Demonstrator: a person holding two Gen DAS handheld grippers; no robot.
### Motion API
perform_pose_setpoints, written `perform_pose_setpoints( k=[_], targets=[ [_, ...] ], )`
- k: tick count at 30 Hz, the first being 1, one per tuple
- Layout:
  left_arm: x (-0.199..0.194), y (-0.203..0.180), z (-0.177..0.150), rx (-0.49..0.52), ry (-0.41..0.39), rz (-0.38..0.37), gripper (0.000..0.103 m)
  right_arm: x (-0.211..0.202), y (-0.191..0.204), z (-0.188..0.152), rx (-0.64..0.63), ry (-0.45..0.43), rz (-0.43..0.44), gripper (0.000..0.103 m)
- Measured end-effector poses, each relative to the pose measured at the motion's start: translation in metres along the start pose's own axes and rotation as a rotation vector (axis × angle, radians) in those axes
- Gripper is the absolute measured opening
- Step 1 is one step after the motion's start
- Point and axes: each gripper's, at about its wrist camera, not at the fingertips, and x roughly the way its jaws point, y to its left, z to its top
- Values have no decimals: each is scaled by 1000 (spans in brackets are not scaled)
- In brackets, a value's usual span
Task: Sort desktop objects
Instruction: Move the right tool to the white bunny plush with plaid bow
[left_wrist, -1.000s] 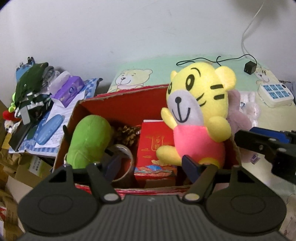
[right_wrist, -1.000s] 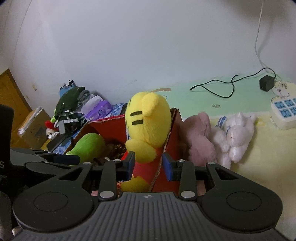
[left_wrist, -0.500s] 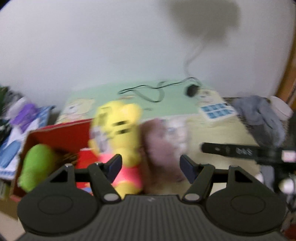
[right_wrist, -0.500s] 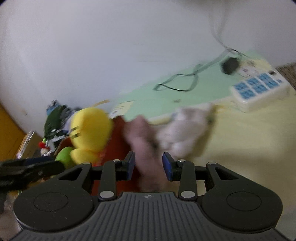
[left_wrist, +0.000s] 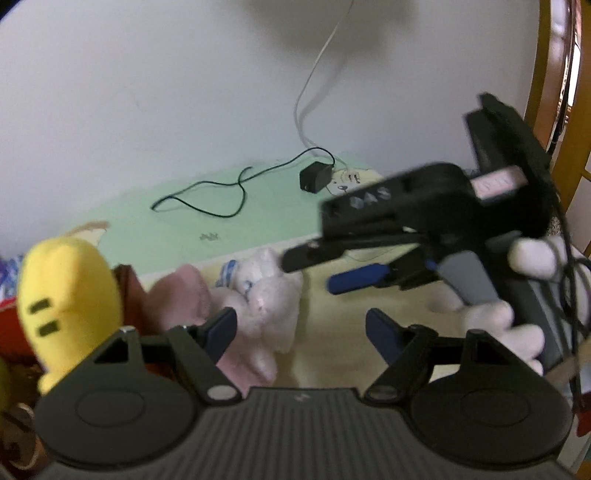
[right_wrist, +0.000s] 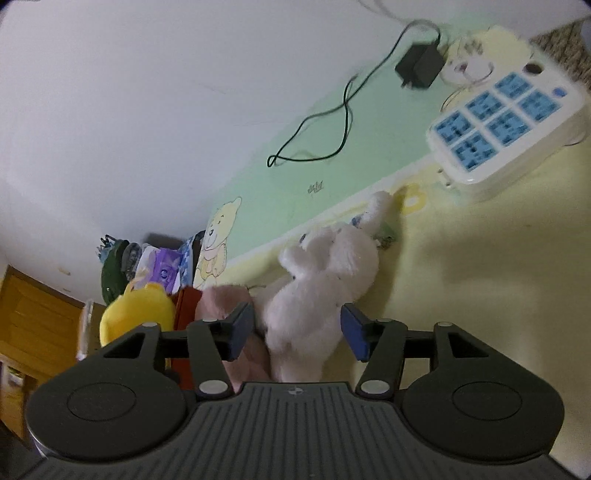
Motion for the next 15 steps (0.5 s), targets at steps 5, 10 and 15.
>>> perform_pose_setpoints(
  k=[5,10,15],
  targets=[
    [27,3,5,-14,12,24,78,37,-7,24,19,92,6,62],
    [54,6,7,-44,59,12,74,66,-16,35,3,155,-24,62],
    [68,-1,6,-48,92,-42,74,72,-36,35,26,193,10,56]
  ],
)
